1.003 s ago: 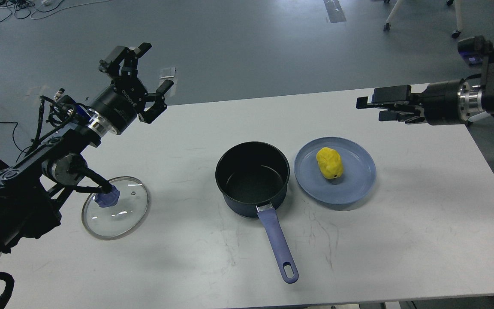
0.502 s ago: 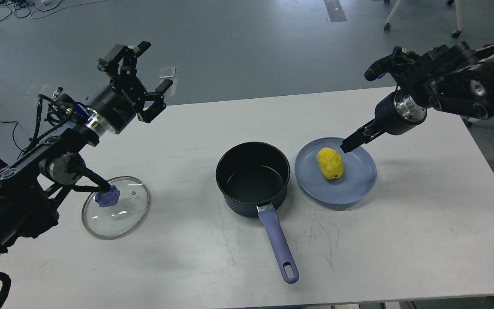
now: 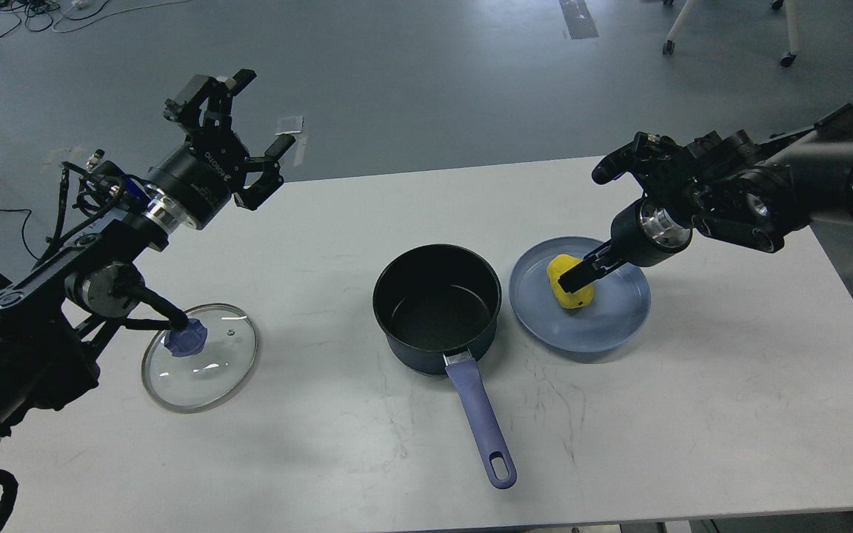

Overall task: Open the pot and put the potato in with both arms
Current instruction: 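Reach the right gripper down to the yellow potato on the plate, then close the right gripper around the yellow potato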

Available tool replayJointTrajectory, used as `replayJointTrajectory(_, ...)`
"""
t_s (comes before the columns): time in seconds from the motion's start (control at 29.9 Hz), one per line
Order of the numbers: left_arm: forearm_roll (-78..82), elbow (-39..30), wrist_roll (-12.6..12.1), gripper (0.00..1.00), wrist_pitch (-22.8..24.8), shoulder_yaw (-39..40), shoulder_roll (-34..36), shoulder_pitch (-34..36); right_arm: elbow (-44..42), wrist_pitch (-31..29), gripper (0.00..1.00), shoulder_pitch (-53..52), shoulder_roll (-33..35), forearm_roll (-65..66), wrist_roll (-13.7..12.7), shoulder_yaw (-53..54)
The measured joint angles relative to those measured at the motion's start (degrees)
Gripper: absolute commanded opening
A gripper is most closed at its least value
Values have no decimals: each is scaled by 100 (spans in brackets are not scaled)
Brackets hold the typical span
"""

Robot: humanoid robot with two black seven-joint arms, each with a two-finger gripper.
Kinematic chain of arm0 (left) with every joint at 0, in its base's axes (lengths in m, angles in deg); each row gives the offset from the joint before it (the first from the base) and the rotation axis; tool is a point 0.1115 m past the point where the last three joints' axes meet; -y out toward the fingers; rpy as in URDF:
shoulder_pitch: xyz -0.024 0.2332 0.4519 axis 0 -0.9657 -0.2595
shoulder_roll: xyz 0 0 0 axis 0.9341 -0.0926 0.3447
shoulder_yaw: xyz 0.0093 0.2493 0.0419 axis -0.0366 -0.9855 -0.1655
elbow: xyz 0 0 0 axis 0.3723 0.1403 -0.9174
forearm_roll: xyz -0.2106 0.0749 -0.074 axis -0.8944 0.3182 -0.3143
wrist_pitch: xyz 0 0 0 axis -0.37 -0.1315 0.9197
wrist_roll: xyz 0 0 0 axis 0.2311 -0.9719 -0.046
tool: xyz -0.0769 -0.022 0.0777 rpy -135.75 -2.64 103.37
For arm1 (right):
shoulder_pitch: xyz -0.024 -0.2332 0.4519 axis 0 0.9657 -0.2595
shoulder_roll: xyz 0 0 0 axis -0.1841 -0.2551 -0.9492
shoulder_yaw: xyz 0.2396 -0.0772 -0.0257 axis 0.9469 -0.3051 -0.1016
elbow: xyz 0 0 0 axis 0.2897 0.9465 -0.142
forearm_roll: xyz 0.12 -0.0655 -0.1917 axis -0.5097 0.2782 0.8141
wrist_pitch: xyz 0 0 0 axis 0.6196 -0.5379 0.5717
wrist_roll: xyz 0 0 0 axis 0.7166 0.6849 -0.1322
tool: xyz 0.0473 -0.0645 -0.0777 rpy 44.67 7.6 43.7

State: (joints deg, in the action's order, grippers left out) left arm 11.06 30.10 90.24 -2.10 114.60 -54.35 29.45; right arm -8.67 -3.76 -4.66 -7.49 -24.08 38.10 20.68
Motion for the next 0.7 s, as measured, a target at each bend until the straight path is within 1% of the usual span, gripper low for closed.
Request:
replayJointTrajectory(0.2,1,0,0,98,0,0,3,0,-38,58,100,97,-101,-77,0,9)
replayJointTrajectory(0.5,1,0,1,98,0,0,10,-9,-321,70,99,384,-133,-80,0,0)
replayJointTrajectory(0.7,1,0,1,98,0,0,13,-9,-336,233,92,445,-151,-89,0,7)
